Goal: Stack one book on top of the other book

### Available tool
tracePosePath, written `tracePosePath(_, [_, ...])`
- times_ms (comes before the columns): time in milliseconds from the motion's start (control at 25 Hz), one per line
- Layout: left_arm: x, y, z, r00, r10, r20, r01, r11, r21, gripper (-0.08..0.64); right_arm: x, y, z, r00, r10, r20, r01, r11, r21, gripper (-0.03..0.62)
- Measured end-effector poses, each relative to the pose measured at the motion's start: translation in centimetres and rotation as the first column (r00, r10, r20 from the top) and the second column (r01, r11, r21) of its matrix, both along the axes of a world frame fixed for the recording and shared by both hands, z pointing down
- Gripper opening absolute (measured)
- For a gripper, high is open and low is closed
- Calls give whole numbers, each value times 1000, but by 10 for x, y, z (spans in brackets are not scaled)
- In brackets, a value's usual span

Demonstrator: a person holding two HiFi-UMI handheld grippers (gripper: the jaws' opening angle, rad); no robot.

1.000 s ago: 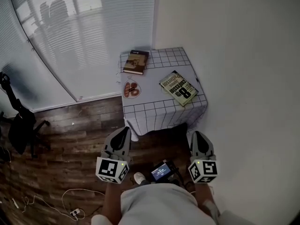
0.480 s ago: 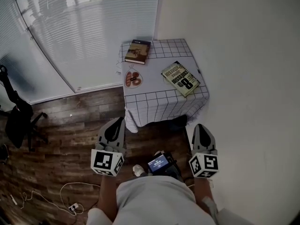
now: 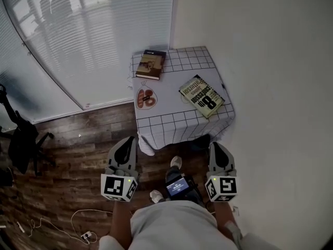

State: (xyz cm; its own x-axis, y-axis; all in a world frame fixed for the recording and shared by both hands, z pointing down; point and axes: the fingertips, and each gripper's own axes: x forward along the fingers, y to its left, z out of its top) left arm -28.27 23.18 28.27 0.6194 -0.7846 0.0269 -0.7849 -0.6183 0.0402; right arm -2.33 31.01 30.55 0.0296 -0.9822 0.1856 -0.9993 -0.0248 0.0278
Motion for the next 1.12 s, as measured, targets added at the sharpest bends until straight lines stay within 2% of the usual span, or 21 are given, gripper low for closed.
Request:
tracePosePath(360, [39,-98,10,1000,-1,22,1,1000,1,8,50,-98,12,1000,11,-23,-13,998,-55,8])
tracePosePath(600, [60,-154,14,999,-15,35,16,999,-32,8,76,-153,23,1000,18,-5,-18,996,-87,8])
tracePosePath(880, [83,-204,13,998,-17,53,20,999,-43,8,99,-195,35,1000,16,19,-14,990,-137,8])
tracePosePath(1120, [110,-236,28,997,-17,74,23,996,-86,8,124,-214,53,998,29,47,-19,981,-194,9])
